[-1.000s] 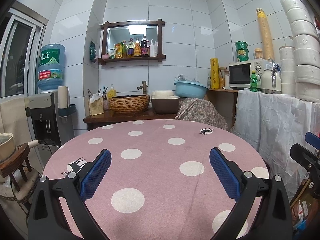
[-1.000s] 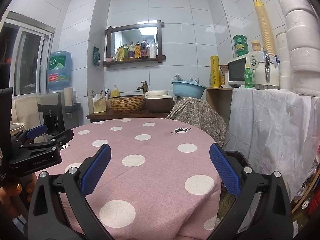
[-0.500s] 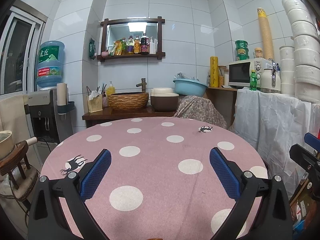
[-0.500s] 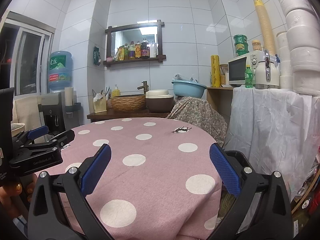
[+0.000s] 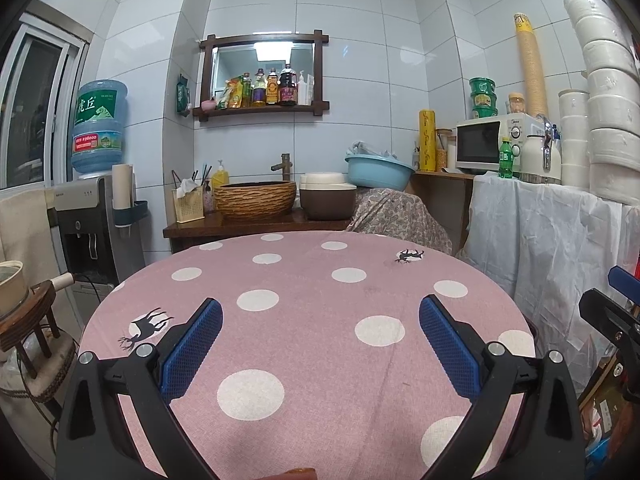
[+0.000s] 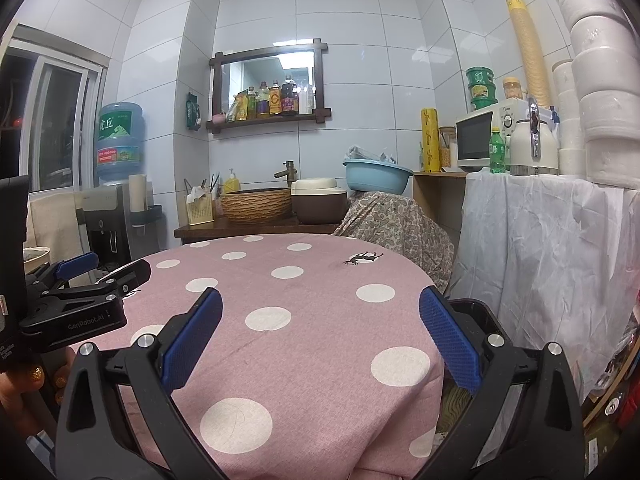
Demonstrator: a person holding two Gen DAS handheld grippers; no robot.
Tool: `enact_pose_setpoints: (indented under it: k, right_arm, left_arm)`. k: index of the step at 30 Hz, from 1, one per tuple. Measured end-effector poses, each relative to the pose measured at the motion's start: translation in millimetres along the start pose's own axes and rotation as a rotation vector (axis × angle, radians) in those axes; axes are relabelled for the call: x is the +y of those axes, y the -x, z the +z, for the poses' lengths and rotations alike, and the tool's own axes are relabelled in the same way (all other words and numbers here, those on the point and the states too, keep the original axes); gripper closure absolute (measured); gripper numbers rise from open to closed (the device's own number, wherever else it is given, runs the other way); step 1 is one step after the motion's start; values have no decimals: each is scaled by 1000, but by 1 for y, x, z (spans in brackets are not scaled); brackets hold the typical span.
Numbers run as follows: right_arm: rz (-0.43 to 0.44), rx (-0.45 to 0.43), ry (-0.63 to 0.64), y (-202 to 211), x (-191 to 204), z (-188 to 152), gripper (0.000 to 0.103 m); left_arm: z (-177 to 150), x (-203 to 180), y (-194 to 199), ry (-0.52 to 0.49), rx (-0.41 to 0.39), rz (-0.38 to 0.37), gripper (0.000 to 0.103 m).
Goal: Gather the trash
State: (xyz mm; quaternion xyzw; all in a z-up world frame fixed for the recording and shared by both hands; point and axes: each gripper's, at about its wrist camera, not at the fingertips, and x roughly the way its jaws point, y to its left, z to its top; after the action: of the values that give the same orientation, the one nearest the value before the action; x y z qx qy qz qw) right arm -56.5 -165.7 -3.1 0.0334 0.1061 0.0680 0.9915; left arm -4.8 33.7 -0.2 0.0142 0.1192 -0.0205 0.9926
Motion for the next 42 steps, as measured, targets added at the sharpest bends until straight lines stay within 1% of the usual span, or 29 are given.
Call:
enact_pose_setpoints:
  k: [10,42]
  right_arm:
    - [-3,12,-12,-4,2,-1,6]
    - [-1,29,-8,-11,5,-1,6]
  left_arm:
    - [-1,2,-4,14,31,-1,5]
    - [0,-3,-12,15,57,9,5]
